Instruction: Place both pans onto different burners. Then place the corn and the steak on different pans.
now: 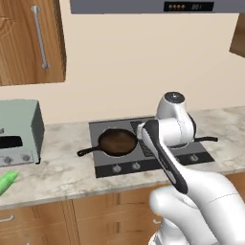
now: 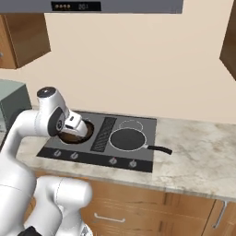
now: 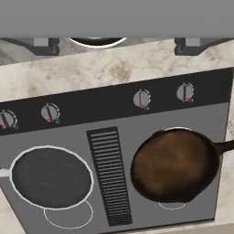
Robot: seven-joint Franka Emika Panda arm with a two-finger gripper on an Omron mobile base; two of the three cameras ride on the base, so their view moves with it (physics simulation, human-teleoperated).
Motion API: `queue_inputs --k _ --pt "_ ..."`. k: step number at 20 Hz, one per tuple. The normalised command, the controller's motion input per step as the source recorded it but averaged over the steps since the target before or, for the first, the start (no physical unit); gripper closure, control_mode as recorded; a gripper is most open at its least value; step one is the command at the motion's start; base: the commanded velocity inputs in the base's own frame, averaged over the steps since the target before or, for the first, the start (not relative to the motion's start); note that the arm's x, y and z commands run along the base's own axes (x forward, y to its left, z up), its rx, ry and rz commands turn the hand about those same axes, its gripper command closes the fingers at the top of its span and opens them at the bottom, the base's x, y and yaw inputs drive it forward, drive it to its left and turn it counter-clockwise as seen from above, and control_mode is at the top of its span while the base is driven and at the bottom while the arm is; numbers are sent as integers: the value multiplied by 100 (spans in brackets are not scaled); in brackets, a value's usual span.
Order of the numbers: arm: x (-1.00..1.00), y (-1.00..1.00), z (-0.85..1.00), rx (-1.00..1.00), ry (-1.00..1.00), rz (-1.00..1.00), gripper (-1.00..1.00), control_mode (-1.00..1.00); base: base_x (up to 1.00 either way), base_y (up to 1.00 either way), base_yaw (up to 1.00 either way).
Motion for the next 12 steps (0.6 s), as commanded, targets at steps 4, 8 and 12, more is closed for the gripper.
queue_inputs --k 4,8,12 --pt "0 0 0 0 0 0 -100 100 -65 88 -8" --pt "0 0 0 0 0 0 -100 100 -34 93 -10" --pt "0 0 0 0 0 0 -100 100 -19 92 -5"
